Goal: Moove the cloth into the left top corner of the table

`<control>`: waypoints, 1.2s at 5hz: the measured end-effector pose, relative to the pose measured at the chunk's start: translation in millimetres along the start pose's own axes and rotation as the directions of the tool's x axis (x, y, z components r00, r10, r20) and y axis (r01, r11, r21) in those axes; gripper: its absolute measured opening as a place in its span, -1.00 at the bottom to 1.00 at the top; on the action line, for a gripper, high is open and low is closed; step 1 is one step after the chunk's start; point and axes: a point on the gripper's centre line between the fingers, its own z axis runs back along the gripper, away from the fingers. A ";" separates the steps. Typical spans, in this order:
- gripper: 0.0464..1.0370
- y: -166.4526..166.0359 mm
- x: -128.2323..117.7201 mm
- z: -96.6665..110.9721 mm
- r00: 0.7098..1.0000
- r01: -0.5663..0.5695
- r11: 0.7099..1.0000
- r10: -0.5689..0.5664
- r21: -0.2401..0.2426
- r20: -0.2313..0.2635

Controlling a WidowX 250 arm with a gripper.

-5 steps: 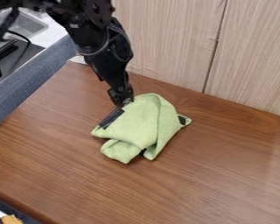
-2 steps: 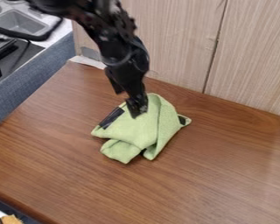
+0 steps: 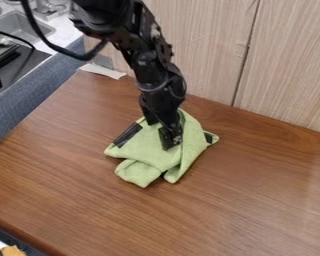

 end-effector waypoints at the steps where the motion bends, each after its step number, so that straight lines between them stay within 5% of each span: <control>1: 0.92 -2.6 -1.0 -9.7 1.000 0.008 1.000 -0.009 -0.019 -0.018; 2: 0.92 -6.2 -5.9 -23.2 0.999 -0.002 0.999 0.000 -0.047 -0.043; 6: 0.93 54.7 -31.2 -24.0 0.983 -0.166 0.986 0.167 0.029 -0.075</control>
